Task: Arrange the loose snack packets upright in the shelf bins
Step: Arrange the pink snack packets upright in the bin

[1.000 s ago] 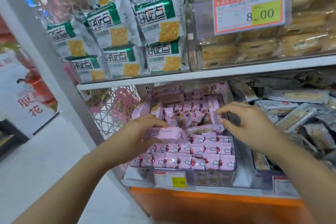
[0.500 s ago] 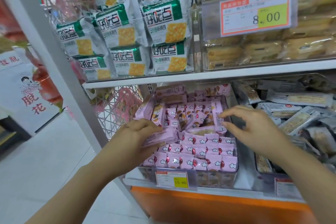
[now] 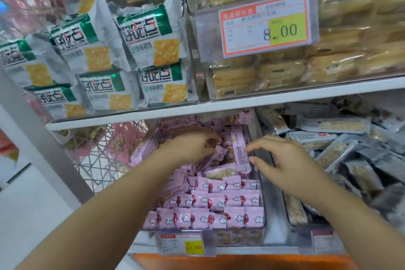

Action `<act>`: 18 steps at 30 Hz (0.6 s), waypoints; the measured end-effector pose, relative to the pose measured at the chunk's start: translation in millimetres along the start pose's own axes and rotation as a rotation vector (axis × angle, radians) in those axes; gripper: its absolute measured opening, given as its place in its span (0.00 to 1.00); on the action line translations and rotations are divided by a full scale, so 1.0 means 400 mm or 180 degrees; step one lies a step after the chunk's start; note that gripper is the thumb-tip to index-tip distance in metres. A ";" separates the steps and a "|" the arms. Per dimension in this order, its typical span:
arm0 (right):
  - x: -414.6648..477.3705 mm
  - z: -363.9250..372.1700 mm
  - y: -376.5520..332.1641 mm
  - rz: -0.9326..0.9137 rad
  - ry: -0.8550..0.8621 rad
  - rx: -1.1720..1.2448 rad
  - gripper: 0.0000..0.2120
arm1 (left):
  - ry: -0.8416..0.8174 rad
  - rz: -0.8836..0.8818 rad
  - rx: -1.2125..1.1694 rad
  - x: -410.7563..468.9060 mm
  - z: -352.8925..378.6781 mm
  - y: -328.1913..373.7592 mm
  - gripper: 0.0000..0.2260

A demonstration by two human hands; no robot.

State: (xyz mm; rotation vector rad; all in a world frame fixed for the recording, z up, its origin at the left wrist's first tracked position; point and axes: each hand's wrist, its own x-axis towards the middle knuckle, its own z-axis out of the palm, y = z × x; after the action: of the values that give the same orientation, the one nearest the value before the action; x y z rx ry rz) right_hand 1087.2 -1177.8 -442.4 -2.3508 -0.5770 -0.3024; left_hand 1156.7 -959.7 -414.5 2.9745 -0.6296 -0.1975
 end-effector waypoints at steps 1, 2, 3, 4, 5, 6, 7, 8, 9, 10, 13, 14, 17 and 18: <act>0.000 -0.001 0.001 -0.0005 -0.0015 -0.0006 0.10 | -0.0033 0.0002 0.0142 0.020 0.004 -0.002 0.17; 0.001 -0.001 0.001 -0.0015 -0.0028 -0.0020 0.10 | -0.0057 0.0003 0.0259 0.036 0.008 -0.005 0.17; 0.001 -0.002 0.001 -0.0023 -0.0039 -0.0031 0.10 | -0.0078 0.0015 0.0351 0.047 0.010 -0.006 0.16; 0.002 -0.002 0.001 -0.0026 -0.0048 -0.0031 0.10 | -0.0078 0.0034 0.0415 0.053 0.010 -0.005 0.16; 0.002 -0.002 0.001 -0.0024 -0.0055 -0.0021 0.10 | -0.0063 0.0053 0.0456 0.056 0.010 -0.003 0.15; 0.002 -0.002 0.001 -0.0019 -0.0059 -0.0012 0.10 | -0.0038 0.0078 0.0489 0.058 0.010 -0.004 0.14; 0.003 -0.002 0.001 -0.0012 -0.0059 -0.0010 0.10 | -0.0003 0.0114 0.0512 0.057 0.010 -0.004 0.13; 0.003 -0.002 0.000 -0.0005 -0.0055 -0.0011 0.10 | 0.0026 0.0148 0.0535 0.055 0.009 -0.008 0.13; 0.004 -0.001 -0.001 -0.0001 -0.0048 -0.0008 0.10 | 0.0054 0.0183 0.0544 0.051 0.009 -0.013 0.13; 0.004 0.001 -0.001 -0.0005 -0.0040 -0.0007 0.10 | 0.0060 0.0216 0.0550 0.047 0.009 -0.020 0.13; 0.005 0.005 -0.002 -0.0012 -0.0024 -0.0023 0.10 | 0.0001 0.0297 0.0519 0.036 0.009 -0.036 0.10; 0.007 0.007 -0.002 -0.0009 -0.0023 -0.0016 0.10 | 0.0011 0.0305 0.0531 0.035 0.011 -0.037 0.10; 0.011 0.010 -0.005 -0.0015 0.0007 0.0008 0.10 | 0.0137 0.0330 0.0588 0.035 0.022 -0.028 0.08; 0.012 0.010 -0.006 -0.0013 0.0005 0.0008 0.10 | 0.0172 0.0345 0.0563 0.036 0.023 -0.026 0.06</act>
State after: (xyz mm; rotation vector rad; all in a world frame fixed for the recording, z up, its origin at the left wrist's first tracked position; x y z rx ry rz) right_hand 1090.4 -1171.9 -442.4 -2.3471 -0.5811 -0.3052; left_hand 1172.5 -956.8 -426.5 3.0887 -0.8403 -0.0552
